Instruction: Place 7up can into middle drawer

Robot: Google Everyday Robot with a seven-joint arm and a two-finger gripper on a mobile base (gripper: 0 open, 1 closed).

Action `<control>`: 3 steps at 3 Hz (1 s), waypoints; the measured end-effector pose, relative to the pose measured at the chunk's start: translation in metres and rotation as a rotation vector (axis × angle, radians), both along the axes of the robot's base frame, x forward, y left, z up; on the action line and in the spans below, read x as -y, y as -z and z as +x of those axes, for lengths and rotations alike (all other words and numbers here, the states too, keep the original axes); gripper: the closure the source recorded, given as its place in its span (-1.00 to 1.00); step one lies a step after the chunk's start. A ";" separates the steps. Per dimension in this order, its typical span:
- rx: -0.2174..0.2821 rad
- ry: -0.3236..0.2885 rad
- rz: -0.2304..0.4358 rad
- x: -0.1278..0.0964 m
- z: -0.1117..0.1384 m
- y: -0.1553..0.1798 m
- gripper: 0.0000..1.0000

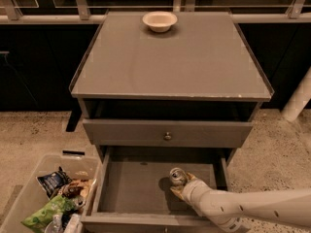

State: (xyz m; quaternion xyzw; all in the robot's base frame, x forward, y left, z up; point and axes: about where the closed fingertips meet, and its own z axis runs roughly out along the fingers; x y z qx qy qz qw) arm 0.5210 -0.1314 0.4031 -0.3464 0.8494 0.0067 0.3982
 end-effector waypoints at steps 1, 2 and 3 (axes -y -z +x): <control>0.000 0.000 0.000 0.000 0.000 0.000 0.19; 0.000 0.000 0.000 0.000 0.000 0.000 -0.28; 0.000 0.000 0.000 0.000 0.000 0.000 -0.73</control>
Offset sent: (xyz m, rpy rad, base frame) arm 0.0000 0.0000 0.0000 0.0000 0.0000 0.0000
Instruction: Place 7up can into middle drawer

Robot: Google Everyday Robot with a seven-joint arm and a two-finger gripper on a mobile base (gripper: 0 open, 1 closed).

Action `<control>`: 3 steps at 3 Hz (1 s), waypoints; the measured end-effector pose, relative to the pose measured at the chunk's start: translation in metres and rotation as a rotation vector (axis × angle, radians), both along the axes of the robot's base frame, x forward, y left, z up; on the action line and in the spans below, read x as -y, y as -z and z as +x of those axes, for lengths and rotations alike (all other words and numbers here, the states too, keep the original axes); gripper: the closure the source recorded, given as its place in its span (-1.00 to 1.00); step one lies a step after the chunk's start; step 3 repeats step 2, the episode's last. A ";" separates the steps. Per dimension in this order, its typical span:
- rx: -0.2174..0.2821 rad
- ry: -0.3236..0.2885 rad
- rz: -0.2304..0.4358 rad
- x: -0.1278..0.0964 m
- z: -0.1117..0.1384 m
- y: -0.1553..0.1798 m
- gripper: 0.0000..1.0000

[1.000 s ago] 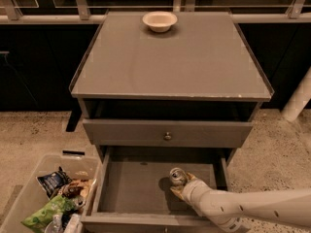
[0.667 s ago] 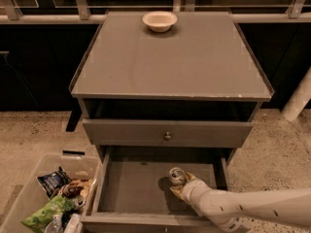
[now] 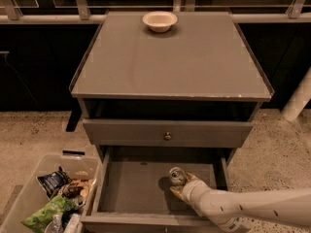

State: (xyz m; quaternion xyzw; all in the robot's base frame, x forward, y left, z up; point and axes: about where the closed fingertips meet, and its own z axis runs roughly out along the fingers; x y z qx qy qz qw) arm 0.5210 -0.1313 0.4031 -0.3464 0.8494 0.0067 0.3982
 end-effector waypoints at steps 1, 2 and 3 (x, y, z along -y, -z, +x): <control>0.000 0.000 0.000 0.000 0.000 0.000 -1.00; 0.000 0.000 0.000 0.000 0.000 0.000 -1.00; 0.000 0.000 0.000 0.000 0.000 0.000 -1.00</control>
Offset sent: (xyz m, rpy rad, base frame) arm 0.0000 0.0000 0.0000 0.0000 0.0000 0.0000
